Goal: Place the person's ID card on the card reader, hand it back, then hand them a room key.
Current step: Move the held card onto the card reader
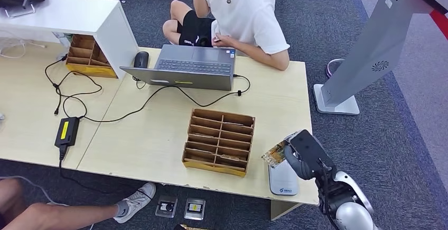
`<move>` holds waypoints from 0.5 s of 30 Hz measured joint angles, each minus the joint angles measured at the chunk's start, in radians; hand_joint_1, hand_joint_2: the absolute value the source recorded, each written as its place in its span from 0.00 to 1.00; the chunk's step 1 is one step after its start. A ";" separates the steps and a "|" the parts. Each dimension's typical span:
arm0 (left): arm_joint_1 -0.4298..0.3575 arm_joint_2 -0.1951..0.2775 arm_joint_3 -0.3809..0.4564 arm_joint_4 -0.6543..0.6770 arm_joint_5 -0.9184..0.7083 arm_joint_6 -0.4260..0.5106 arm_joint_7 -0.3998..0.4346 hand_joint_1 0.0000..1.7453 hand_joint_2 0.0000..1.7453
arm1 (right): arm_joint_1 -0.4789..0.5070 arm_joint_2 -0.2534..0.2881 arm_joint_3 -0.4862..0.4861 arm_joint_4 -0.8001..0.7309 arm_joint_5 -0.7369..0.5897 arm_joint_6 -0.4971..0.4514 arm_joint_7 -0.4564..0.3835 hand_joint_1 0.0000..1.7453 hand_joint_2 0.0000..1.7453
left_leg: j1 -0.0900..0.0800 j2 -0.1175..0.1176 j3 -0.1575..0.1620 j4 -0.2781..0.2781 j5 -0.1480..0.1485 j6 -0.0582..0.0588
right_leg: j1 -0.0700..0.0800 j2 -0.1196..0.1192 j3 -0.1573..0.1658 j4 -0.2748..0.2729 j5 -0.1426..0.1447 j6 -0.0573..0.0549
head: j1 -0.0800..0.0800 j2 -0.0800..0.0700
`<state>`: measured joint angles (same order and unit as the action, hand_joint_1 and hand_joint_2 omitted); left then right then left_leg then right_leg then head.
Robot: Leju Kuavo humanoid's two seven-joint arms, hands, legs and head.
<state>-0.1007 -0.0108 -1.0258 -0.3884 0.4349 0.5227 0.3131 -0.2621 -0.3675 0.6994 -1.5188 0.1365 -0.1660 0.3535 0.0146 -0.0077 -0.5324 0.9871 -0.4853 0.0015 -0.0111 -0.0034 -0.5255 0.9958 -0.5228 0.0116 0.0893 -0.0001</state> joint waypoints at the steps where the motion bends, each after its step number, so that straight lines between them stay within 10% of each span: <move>1: 0.000 0.001 -0.001 -0.001 0.000 0.000 0.001 0.00 0.00 | 0.000 0.002 0.002 0.011 0.000 0.003 0.002 1.00 1.00 | 0.000 0.000 0.000 0.000 0.000 0.000 | 0.000 0.000 0.000 0.000 0.000 0.000 | 0.000 0.000; 15: 0.000 0.007 -0.014 -0.011 -0.009 -0.001 0.005 0.00 0.00 | 0.002 0.030 0.017 0.155 0.001 0.036 0.025 1.00 1.00 | 0.000 0.000 0.000 0.000 0.000 0.000 | 0.000 0.000 0.000 0.000 0.000 0.000 | 0.000 0.000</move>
<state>-0.1007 -0.0033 -1.0398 -0.3992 0.4261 0.5222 0.3178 -0.2598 -0.3371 0.7168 -1.3635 0.1372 -0.1304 0.3784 0.0146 -0.0077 -0.5323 0.9871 -0.4853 0.0015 -0.0110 -0.0033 -0.5255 0.9958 -0.5228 0.0115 0.0893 -0.0004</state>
